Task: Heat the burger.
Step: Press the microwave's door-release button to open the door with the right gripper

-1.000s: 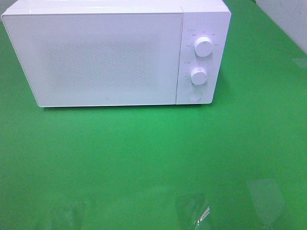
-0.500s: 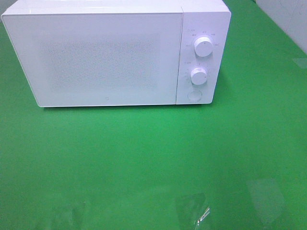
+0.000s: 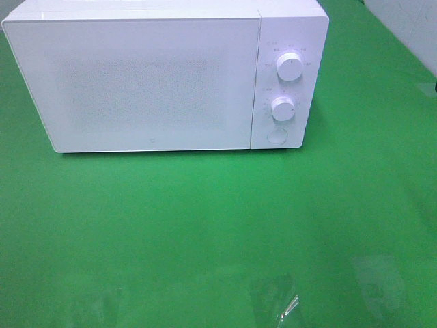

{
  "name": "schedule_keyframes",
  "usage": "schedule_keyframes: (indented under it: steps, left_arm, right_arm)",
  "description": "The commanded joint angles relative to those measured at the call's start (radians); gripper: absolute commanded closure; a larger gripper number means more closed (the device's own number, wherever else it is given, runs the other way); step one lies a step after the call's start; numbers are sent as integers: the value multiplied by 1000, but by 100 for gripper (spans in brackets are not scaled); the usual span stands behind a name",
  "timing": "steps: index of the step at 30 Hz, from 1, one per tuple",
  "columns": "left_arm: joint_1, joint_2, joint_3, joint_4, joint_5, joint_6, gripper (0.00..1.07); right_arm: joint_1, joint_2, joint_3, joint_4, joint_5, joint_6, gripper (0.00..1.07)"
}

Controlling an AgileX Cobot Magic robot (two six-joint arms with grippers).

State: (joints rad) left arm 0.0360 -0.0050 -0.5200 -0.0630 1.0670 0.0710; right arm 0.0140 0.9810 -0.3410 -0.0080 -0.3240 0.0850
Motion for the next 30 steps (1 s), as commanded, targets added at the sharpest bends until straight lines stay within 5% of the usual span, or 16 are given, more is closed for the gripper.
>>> schedule_keyframes:
  steps: [1, 21, 23, 24, 28, 30]
  left_arm:
    - [5, -18, 2, 2, 2, -7, 7]
    - [5, -18, 2, 2, 2, -7, 7]
    - [5, -18, 2, 2, 2, -7, 7]
    - [5, -18, 2, 2, 2, -7, 7]
    - [5, -18, 2, 2, 2, -7, 7]
    - [5, -18, 2, 2, 2, -7, 7]
  right_arm:
    - [0, 40, 36, 18, -90, 4, 41]
    - [19, 207, 147, 37, -413, -2, 41]
    - [66, 230, 148, 83, -438, -28, 41]
    - [158, 269, 148, 175, -487, -118, 41]
    - [210, 294, 148, 239, -535, -176, 41]
    - [332, 357, 148, 412, -633, -270, 41]
